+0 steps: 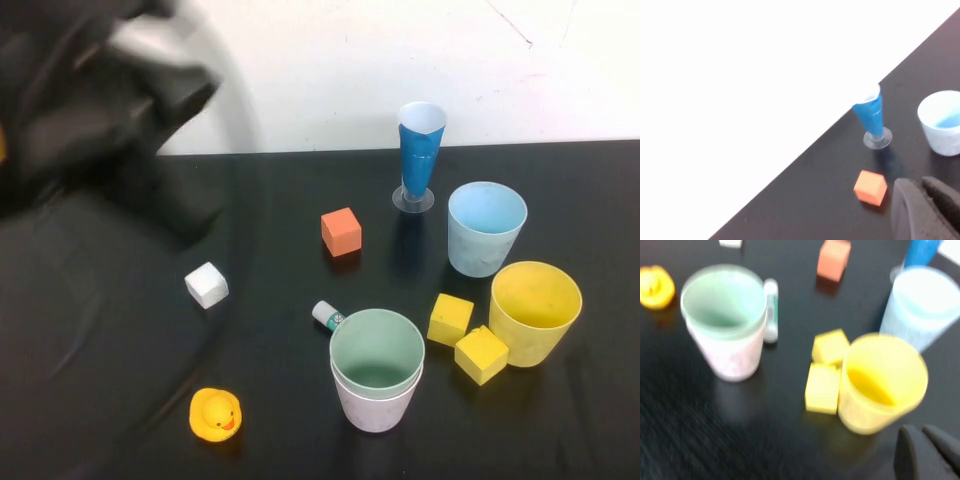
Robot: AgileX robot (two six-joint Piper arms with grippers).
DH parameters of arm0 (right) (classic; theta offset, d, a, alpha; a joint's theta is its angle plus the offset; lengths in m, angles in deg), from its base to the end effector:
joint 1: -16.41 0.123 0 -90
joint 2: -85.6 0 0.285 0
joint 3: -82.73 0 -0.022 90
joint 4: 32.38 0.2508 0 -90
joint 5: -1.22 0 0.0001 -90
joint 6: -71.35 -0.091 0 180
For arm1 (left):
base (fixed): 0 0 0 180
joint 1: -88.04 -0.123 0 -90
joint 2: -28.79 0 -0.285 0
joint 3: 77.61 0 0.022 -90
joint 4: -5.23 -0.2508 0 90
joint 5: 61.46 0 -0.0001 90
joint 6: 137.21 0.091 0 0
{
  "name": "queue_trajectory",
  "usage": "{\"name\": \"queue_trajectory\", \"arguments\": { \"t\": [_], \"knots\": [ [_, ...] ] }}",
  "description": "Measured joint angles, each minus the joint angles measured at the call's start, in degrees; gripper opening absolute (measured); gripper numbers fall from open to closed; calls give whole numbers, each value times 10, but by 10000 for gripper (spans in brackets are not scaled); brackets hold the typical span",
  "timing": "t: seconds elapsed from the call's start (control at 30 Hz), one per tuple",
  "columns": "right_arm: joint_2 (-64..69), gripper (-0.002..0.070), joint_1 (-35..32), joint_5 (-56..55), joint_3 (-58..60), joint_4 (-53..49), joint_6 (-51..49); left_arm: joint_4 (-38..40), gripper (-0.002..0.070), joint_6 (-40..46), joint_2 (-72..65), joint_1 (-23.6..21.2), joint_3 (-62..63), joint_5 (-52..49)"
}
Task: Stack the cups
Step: Pick up the blue cup
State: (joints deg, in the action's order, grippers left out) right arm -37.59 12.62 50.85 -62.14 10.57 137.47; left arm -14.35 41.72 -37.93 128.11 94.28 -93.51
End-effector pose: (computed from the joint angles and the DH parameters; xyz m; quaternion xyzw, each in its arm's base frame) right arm 0.1553 0.0371 0.3222 -0.3417 0.8203 0.1044 0.4466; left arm 0.1711 -0.1228 0.4478 0.3227 0.7254 -0.0580 0.6052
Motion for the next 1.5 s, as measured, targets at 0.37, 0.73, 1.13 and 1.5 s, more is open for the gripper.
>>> {"name": "queue_trajectory", "arguments": {
  "t": [0.37,0.73,1.13,1.5],
  "knots": [
    [238,-3,71,5,-204,-30,19,-46,2,-72,251,0,-324,55],
    [477,89,162,12,-444,-246,-112,-77,2,-121,350,0,-447,73],
    [676,464,163,13,-591,-265,-187,-122,2,-126,350,0,-502,171],
    [710,71,164,16,-595,-246,-189,-129,1,-128,350,0,-502,187]
  ]
}}
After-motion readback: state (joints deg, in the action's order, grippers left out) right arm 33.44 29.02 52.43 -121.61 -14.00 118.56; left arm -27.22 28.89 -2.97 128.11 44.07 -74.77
